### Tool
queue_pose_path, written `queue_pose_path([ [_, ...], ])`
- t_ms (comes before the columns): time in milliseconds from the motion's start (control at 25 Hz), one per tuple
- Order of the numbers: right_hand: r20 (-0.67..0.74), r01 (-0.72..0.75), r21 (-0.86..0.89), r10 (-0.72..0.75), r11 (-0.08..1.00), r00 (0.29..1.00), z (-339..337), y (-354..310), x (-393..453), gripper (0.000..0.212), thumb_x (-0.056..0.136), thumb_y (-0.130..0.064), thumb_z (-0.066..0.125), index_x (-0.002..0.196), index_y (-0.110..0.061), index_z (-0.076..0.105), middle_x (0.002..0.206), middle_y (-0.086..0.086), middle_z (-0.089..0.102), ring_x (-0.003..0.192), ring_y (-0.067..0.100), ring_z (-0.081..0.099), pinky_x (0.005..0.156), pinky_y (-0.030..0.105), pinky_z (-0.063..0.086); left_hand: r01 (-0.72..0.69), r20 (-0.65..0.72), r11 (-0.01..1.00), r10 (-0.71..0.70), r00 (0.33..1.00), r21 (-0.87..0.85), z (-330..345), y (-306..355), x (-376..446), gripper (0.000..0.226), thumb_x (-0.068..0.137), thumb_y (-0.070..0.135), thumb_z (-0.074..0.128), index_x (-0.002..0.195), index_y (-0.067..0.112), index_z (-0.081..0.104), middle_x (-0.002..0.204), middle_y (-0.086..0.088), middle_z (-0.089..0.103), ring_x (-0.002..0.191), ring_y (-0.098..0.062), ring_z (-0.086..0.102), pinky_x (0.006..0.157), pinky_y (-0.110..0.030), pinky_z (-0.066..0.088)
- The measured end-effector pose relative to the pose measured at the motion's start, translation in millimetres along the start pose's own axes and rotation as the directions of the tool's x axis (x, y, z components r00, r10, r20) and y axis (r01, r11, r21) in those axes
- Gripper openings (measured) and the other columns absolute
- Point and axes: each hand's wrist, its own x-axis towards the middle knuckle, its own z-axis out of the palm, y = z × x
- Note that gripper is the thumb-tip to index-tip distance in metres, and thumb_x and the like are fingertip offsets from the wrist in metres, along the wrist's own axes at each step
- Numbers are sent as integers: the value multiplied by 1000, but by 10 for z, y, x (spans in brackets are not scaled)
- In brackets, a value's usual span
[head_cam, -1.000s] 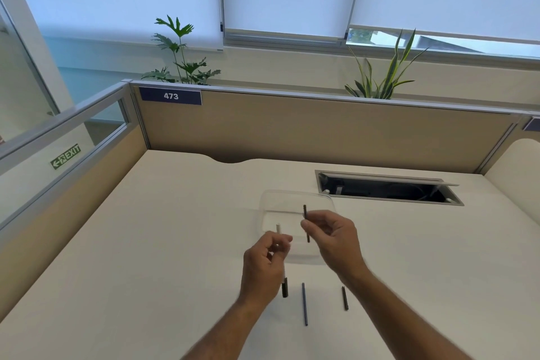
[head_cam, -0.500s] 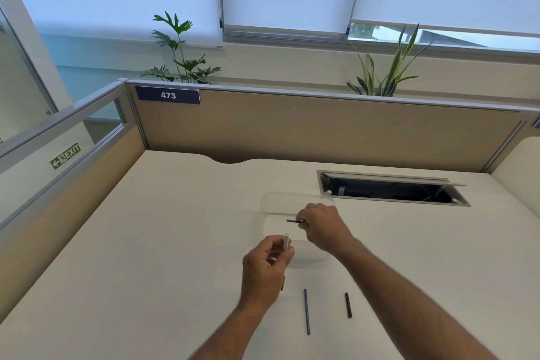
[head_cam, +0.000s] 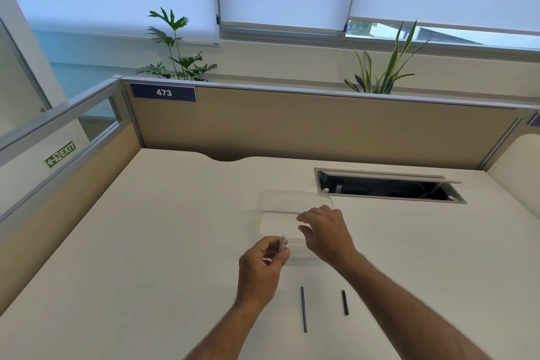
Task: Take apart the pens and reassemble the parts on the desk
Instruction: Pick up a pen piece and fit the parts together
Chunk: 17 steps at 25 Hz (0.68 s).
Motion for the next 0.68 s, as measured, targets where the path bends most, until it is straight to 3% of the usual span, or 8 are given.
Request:
queue_pose_path([
  [120, 27, -106, 152, 103, 983, 994, -64, -86, -154, 16, 86, -25, 72, 100, -17, 74, 93, -1, 76, 80, 15, 66, 73, 29, 54, 7, 0, 1000, -7, 1000, -7, -7, -14, -9, 22, 85, 19, 76, 88, 40, 69, 86, 23, 72, 81, -5, 67, 66, -17, 57],
  [200, 162, -245, 185, 217, 952, 963, -56, -137, -280, 17, 84, -34, 72, 95, -21, 72, 87, -4, 74, 74, 11, 64, 68, 25, 55, 17, -1, 1000, -17, 1000, -13, -23, -22, -22, 22, 84, 19, 76, 89, 39, 70, 86, 22, 72, 81, -6, 68, 65, -17, 56],
  [320, 445, -457, 122, 363, 881, 819, 69, -179, -474, 21, 76, -42, 77, 79, -23, 68, 80, -5, 71, 69, 9, 63, 55, 19, 46, 27, 0, 1000, -27, 1000, -8, -37, -39, -40, 22, 84, 18, 76, 88, 39, 70, 85, 22, 73, 81, -6, 68, 65, -19, 57],
  [400, 561, -534, 50, 418, 844, 714, 171, -186, -592, 29, 71, -45, 80, 77, -21, 67, 82, -3, 72, 71, 11, 65, 54, 20, 46, 34, 0, 999, -34, 999, 1, -40, -41, -56, 21, 84, 19, 76, 87, 38, 70, 85, 22, 73, 80, -5, 68, 66, -20, 57],
  [520, 635, -621, -33, 496, 783, 591, 277, -183, -728, 47, 60, -52, 83, 87, -16, 69, 87, 2, 73, 72, 18, 67, 64, 28, 55, 49, 3, 999, -49, 999, 10, -44, -38, -80, 22, 83, 19, 77, 86, 39, 70, 83, 23, 73, 79, -4, 68, 66, -21, 57],
  [680, 664, -627, -76, 508, 775, 548, 334, -182, -816, 47, 53, -41, 81, 89, -12, 71, 86, 5, 73, 79, 22, 72, 66, 28, 60, 49, 9, 999, -49, 999, 19, -57, -45, -110, 23, 83, 18, 77, 84, 40, 70, 83, 24, 73, 79, -4, 67, 65, -23, 57],
])
